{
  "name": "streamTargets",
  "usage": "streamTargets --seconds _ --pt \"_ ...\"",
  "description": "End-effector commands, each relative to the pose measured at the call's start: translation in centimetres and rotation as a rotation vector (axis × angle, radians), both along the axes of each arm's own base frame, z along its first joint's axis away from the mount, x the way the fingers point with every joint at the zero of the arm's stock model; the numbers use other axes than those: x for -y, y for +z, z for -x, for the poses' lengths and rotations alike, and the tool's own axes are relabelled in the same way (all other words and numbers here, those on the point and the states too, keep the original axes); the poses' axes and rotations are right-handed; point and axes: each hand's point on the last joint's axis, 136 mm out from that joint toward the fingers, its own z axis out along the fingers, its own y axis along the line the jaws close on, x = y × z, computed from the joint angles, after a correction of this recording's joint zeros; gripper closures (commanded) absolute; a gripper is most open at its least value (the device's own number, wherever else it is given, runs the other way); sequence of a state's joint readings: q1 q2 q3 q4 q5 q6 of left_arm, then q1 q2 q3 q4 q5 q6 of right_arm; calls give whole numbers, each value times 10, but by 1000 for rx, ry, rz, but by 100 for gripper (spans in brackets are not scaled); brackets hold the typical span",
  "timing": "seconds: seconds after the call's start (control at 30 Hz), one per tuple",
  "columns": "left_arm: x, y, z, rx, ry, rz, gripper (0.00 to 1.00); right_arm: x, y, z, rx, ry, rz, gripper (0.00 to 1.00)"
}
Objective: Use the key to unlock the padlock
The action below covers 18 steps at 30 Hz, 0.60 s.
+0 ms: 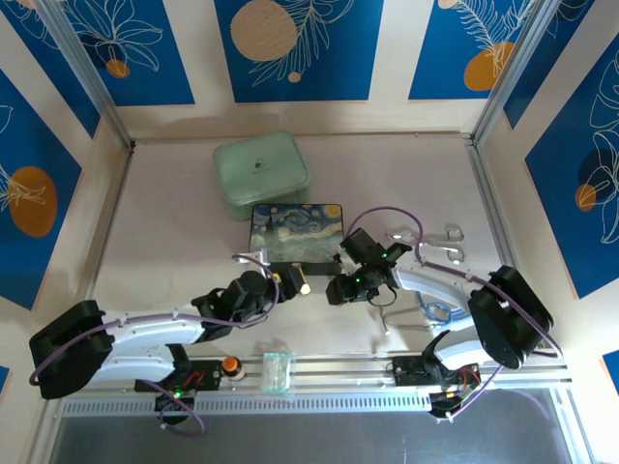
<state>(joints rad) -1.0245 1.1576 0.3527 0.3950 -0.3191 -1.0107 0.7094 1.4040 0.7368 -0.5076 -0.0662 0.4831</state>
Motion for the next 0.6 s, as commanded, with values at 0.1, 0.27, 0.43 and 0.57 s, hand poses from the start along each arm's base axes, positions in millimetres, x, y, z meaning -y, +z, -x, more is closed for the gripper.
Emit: streamTargets --seconds 0.1,0.27,0.43,0.57 --pt "0 -1 4 7 -20 -23 19 -5 -12 5 -10 100 87 53" --pt "-2 -2 3 8 -9 -29 19 1 -21 11 -39 66 133 56" --pt "-1 -4 3 4 -9 -29 19 7 -26 16 -42 22 144 57" --pt "3 -5 2 0 -17 -25 19 5 -31 18 -45 1 135 57"
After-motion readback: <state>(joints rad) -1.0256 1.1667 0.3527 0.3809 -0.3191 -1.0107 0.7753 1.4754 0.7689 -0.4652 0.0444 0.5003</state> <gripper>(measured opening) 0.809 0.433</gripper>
